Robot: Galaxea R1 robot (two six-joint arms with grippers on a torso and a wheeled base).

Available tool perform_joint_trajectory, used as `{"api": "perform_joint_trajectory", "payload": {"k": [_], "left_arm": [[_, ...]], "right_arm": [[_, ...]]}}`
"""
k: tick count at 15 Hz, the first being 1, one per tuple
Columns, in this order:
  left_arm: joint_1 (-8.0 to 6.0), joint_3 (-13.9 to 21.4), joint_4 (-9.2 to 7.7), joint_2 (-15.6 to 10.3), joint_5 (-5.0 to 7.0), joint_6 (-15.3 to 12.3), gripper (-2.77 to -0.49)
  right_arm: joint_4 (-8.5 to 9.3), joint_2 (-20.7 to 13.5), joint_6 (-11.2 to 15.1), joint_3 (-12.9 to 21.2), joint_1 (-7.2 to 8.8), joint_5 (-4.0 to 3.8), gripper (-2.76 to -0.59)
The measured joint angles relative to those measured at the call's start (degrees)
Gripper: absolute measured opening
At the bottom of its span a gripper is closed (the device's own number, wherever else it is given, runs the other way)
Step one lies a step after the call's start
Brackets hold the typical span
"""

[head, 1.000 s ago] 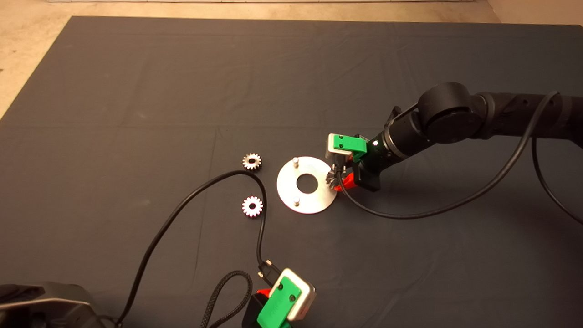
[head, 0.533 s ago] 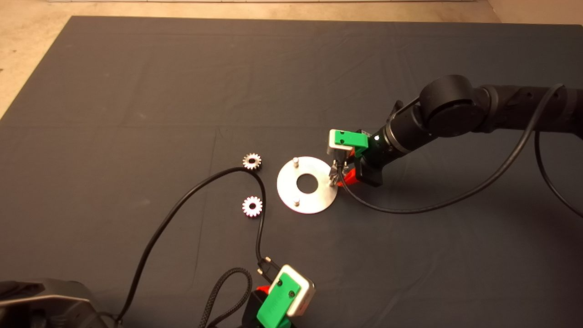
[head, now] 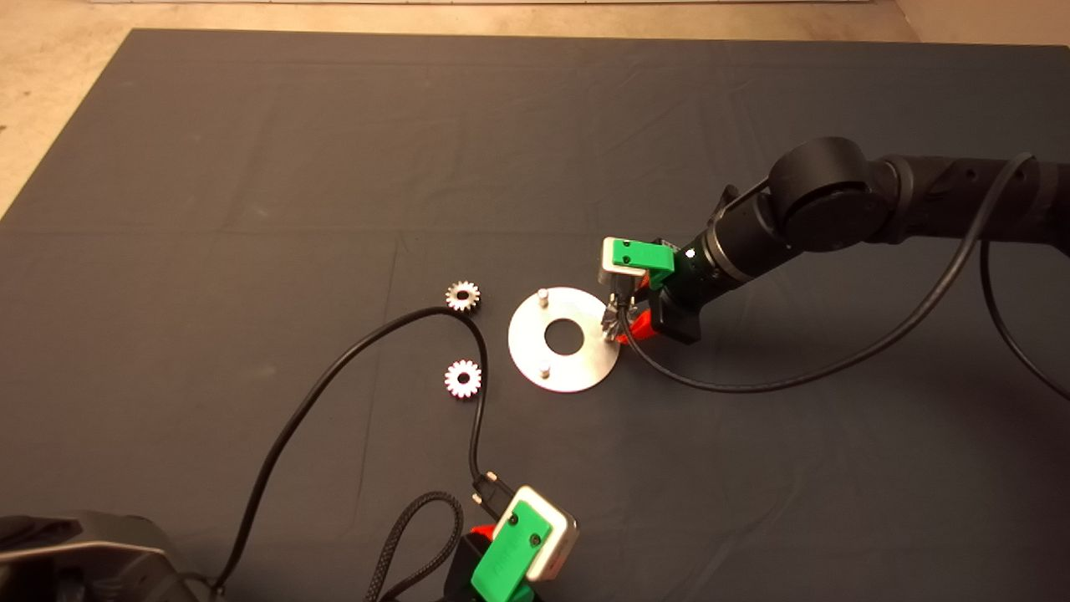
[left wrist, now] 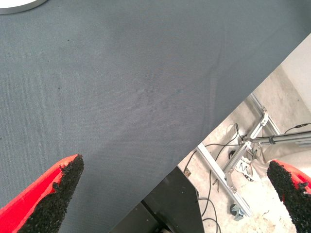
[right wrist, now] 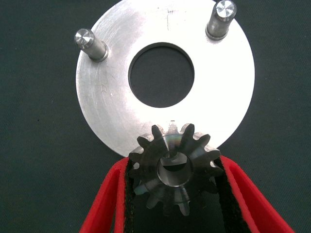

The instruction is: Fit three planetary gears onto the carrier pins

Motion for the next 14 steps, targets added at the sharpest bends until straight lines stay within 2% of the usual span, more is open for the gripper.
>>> {"api": "perform_joint_trajectory", "payload": {"k": [1,2,7,14], "left_arm": [[0.00,0.00,0.00,0.00,0.00,0.00,-0.51],[0.00,0.00,0.00,0.00,0.00,0.00,-0.51],[0.00,0.00,0.00,-0.02,-0.02,0.00,-0.51],[0.00,0.00,0.00,-0.02,0.00,-0.02,-0.51]], "right_arm": [[0.00,0.17,-0.01,-0.23,-0.01,0.63,-2.42],[0.00,0.29,-0.01,-0.38,-0.01,0.73,-2.42],[0.11,2.03,-1.25,-2.68,-0.27,0.96,-2.42],[0.22,1.83,-1.25,-2.54,-0.27,0.76,-2.41]]}}
